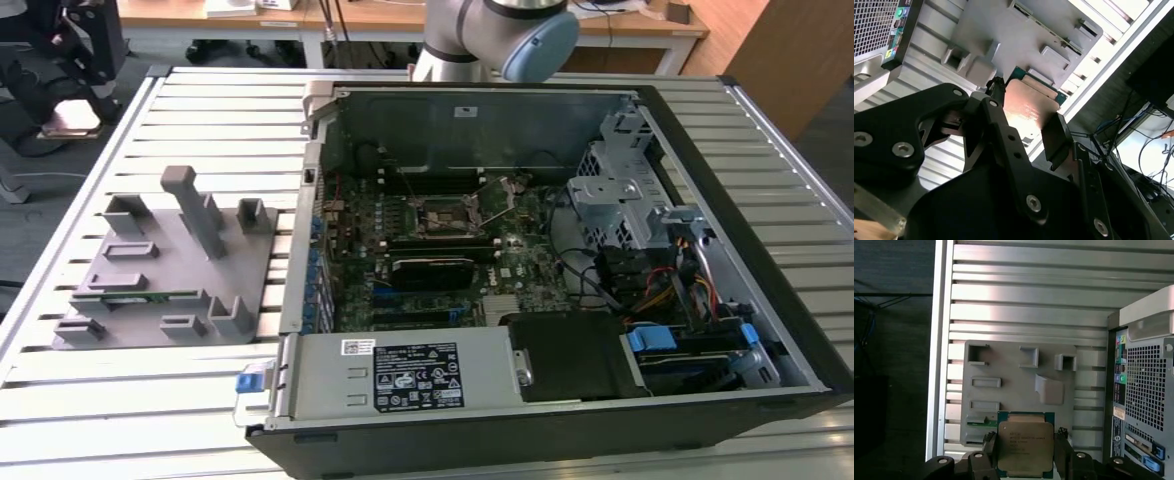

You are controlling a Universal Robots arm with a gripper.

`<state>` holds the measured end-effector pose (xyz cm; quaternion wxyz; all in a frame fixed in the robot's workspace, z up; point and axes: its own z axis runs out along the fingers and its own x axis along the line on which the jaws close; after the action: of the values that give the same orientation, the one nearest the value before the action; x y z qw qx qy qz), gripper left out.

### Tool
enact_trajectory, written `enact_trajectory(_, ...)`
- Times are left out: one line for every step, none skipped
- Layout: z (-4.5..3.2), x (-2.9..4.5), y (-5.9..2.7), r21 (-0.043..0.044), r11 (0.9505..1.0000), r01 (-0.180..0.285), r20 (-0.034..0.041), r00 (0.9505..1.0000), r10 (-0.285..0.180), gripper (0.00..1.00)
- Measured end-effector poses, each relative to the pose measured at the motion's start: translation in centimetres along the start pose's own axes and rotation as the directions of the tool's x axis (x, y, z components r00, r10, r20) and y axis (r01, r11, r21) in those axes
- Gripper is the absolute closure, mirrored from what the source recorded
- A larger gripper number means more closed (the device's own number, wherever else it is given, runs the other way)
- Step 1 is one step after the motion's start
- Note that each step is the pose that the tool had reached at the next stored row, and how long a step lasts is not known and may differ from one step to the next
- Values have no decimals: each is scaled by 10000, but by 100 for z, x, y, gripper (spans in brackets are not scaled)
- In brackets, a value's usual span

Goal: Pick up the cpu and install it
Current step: 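Pick up the cpu and move it towards the insertion slot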

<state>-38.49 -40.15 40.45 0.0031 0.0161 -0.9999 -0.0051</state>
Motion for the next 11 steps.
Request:
enact_trajectory(0,-16,-1,-1,10000,0,1,10000,0,46)
enact_trajectory(-6,-20,-1,2,10000,0,-2,10000,0,46)
enact_trajectory(-27,-20,0,0,10000,0,0,10000,0,46)
enact_trajectory(-62,-20,0,0,10000,0,0,10000,0,46)
enact_trajectory(-98,-20,1,0,10000,-1,4,10000,1,46)
enact_trajectory(-122,-21,1,-1,10000,0,9,10000,0,46)
enact_trajectory(-136,-29,1,1,10000,-1,8,10000,1,46)
enact_trajectory(-137,-52,0,-1,10000,0,12,10000,0,46)
enact_trajectory(-138,-93,-1,0,10000,-1,11,10000,1,46)
enact_trajectory(-138,-137,-3,0,10000,-1,10,10000,1,46)
enact_trajectory(-140,-183,-4,1,10000,0,8,10000,0,46)
